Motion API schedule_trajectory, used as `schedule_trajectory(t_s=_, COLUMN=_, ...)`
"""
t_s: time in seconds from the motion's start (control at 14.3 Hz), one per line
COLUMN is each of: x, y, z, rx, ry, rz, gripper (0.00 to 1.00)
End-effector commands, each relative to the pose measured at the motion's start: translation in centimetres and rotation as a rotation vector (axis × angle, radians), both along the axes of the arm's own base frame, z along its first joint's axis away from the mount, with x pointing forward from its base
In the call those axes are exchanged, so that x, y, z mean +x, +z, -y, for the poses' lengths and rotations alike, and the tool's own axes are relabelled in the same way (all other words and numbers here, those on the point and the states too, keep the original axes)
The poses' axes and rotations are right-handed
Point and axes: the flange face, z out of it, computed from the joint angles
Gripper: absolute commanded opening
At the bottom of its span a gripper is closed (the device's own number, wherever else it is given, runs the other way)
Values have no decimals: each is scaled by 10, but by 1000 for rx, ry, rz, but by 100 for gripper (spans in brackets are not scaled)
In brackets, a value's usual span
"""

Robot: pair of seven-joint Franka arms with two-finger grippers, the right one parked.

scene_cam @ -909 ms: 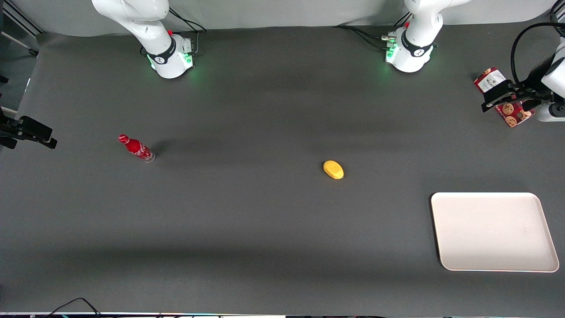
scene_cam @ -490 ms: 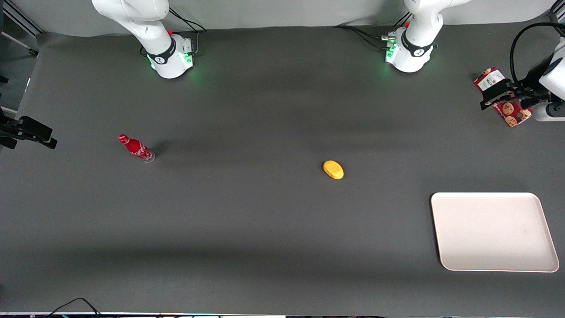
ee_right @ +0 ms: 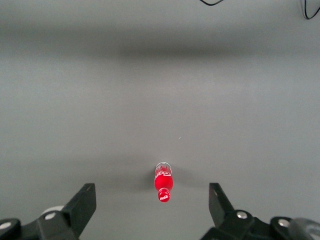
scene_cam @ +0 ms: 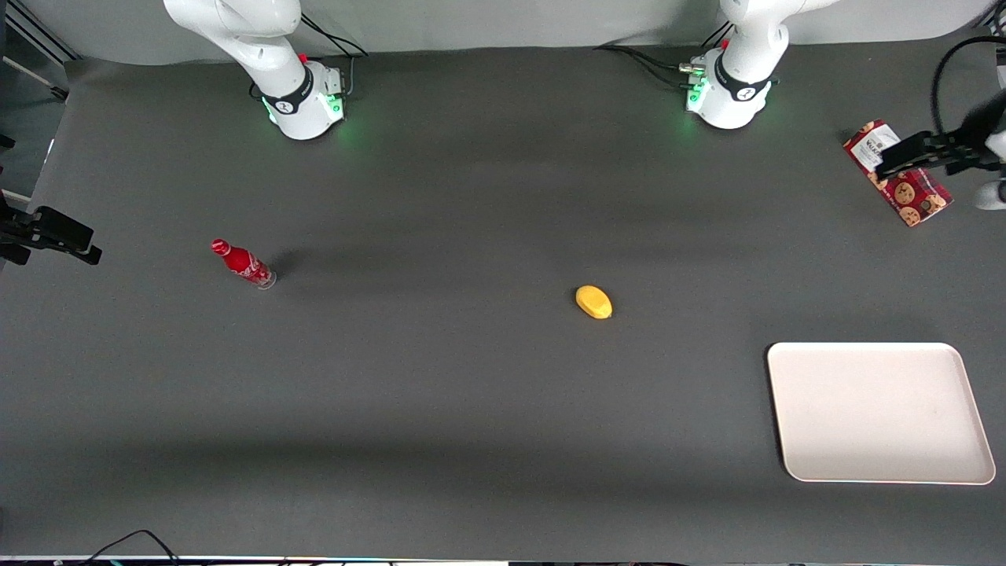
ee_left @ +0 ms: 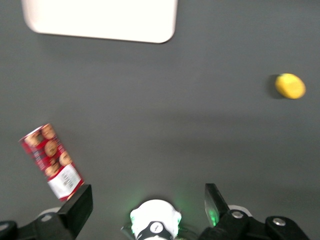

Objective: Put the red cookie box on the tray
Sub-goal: 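Lower the open left gripper over the red plaid cookie box, then close the left gripper on the cookie box and lift it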

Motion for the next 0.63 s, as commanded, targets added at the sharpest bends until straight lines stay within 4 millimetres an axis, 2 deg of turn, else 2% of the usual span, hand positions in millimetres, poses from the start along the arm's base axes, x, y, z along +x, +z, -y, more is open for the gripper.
schedule_trajectory(t_s=0.0, x=-17, y=8, z=-73, rx=51, ry=54, rz=-35, gripper=100)
schedule_trajectory(t_s=0.21, x=-35, y=-4, z=-148, rx=33, ry=107, rz=-49, gripper=100)
schedule_trajectory(t_s=0.56, x=-79, y=-47, z=-244, rx=43, ry=159, rz=-68, gripper=100)
